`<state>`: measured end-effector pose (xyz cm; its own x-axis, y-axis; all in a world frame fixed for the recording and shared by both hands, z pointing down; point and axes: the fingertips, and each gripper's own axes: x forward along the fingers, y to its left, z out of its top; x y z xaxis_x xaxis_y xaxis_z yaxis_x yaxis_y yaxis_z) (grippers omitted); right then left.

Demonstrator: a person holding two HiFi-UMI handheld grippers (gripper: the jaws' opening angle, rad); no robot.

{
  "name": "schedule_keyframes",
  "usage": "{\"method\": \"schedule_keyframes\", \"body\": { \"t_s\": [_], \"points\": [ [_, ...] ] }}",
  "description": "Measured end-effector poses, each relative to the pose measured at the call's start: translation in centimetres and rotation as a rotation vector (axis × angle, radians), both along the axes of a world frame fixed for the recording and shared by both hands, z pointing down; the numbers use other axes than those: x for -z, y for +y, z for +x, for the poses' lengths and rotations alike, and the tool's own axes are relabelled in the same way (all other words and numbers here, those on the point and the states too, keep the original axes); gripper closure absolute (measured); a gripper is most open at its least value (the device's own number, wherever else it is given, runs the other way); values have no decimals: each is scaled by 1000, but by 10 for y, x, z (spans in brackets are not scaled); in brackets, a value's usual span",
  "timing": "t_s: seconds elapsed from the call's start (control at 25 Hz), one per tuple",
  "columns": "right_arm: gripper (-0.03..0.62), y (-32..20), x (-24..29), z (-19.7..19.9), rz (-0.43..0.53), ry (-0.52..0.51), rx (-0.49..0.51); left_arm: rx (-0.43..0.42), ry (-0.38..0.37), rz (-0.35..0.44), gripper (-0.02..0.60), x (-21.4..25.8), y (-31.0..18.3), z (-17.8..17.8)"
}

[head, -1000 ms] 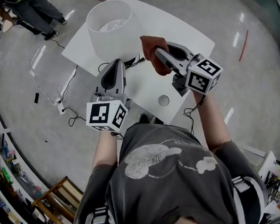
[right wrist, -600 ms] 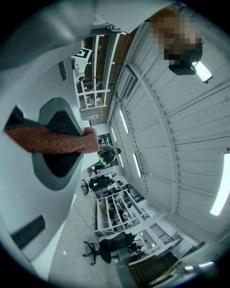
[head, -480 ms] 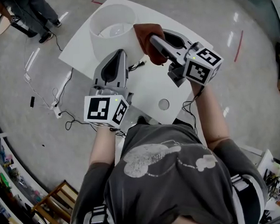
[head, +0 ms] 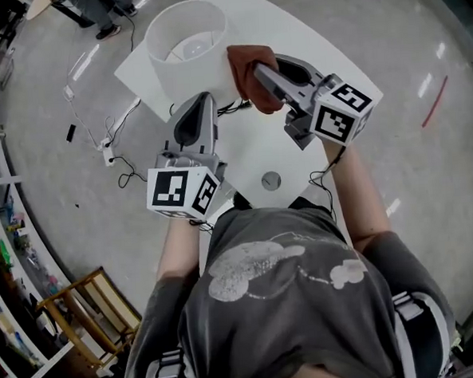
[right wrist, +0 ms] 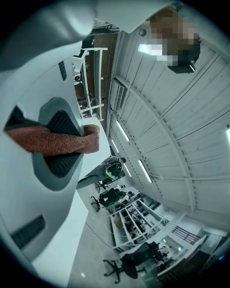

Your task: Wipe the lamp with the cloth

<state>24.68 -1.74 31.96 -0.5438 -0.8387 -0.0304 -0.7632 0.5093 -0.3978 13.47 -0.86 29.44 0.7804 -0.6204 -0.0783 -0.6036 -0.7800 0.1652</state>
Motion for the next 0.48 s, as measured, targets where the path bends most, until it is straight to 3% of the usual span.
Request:
{"method": "schedule_keyframes", "body": {
  "t_s": [0.48],
  "points": [
    [508,-1,-56,13,-130,-1,128,167,-48,-80,574,-40,16,9]
  ]
}}
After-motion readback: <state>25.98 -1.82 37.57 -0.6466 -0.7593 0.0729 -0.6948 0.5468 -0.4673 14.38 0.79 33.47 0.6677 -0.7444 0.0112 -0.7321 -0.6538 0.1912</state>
